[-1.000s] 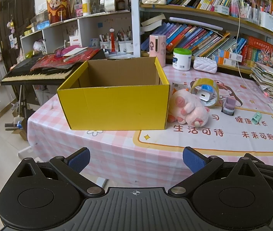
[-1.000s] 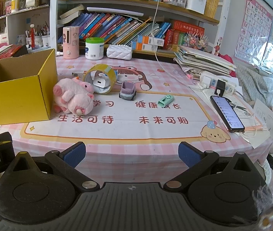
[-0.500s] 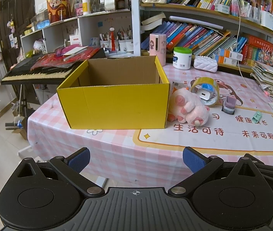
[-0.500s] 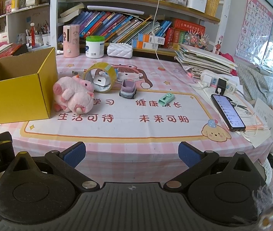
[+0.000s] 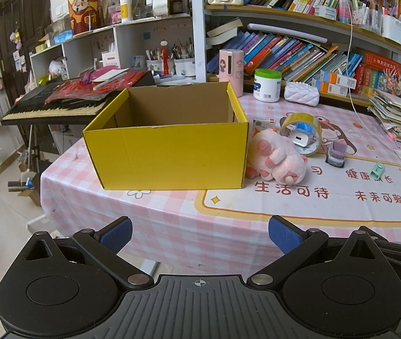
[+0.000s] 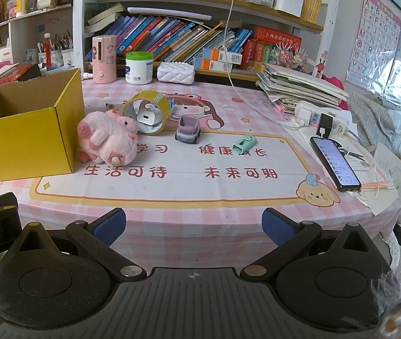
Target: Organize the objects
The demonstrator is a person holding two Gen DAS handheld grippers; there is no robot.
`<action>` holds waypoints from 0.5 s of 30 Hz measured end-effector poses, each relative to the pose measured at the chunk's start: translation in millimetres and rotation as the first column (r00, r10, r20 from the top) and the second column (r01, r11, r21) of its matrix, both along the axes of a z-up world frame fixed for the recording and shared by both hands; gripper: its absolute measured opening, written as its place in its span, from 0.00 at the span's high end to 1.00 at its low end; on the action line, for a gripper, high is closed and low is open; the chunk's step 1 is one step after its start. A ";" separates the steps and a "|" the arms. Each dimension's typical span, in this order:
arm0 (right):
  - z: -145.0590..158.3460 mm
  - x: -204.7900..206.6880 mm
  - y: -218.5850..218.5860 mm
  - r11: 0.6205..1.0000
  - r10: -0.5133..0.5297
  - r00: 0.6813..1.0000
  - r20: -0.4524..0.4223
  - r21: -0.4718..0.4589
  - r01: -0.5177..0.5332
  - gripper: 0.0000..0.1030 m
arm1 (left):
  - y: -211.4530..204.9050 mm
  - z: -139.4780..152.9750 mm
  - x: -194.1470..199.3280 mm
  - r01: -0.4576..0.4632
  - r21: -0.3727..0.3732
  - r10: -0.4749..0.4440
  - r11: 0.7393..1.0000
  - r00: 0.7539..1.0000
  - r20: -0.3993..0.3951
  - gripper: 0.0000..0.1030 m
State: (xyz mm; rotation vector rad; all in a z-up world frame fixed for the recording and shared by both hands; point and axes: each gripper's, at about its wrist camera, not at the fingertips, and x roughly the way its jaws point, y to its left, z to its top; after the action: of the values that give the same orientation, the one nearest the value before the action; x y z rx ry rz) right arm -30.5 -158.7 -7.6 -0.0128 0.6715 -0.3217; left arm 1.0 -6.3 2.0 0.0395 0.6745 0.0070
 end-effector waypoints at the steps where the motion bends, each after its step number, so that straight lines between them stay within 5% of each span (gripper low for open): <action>1: 0.0 0.1 0.2 1.000 0.000 1.000 -0.001 -0.001 0.000 0.00 | 0.3 -1.1 -0.9 0.000 0.001 0.000 1.000 1.000 0.001 0.00; 15: -0.4 -0.3 0.2 1.000 -0.001 1.000 -0.002 0.001 0.001 0.00 | 0.5 -2.1 -1.4 -0.001 0.001 0.001 1.000 1.000 0.001 0.00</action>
State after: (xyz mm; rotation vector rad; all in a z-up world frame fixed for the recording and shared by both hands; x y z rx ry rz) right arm -30.8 -158.5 -8.0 -0.0123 0.6733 -0.3223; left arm -0.4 -5.9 -0.1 0.0406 0.6738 0.0084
